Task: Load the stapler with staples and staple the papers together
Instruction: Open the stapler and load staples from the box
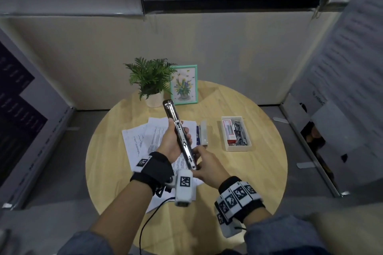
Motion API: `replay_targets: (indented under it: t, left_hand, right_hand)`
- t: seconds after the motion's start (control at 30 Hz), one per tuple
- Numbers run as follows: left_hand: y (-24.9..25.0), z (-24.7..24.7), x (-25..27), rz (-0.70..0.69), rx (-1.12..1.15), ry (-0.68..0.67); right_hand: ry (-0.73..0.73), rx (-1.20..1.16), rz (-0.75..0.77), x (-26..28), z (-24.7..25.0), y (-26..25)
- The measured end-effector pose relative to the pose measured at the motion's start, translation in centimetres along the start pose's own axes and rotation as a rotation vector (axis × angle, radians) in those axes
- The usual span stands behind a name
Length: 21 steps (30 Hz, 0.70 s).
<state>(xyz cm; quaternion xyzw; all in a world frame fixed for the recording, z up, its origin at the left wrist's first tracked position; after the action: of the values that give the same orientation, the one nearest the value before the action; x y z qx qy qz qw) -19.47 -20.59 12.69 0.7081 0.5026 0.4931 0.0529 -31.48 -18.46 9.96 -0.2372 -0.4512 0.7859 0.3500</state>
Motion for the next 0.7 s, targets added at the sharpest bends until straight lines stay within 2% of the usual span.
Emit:
replay_targets:
  t: [0.1,0.17,0.23,0.33,0.4,0.5,0.7]
  left_hand:
    - [0.1,-0.7,-0.7,-0.018,-0.088,0.007]
    - [0.5,-1.3,-1.1,-0.055,-0.14,0.003]
    - [1.0,-1.7,-1.5,-0.08,-0.179,-0.012]
    - [1.3,-1.9,-1.9,-0.092,-0.224,-0.002]
    - [1.2,-1.7,-2.1,-0.097,-0.267,0.028]
    - [0.9,-1.2,-2.6,-0.091,-0.301,0.063]
    - [0.4,0.4,-4.0,-0.018,-0.331,0.08]
  right_hand:
    - [-0.174,-0.021,-0.029,-0.2,1.1,0.7]
    - [-0.267,-0.007,-0.102,-0.5,2.7,2.0]
    - [-0.211,0.07,-0.165,-1.2,5.0,4.5]
    - [0.065,0.332,-0.327,-2.8,9.2,8.9]
    - [0.147,0.502,-0.46,-3.7,11.3,10.7]
    - [0.129,0.667,-0.531,-4.9,13.3,12.3]
    - [0.016,0.773,-0.596,-6.9,13.7,14.7]
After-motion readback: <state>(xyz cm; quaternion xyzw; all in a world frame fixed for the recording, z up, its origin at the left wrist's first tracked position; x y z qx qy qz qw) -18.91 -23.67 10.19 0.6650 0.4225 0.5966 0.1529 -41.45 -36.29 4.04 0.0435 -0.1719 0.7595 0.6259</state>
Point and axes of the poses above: each hand's wrist, its own x-axis away from the middle knuckle, its own z-axis out of the back of the hand, y = z × x, the point moved 4 cm from there along -x, towards the middle knuckle, and after that the axes turned 15 degrees about z, right-handed, at the moved point
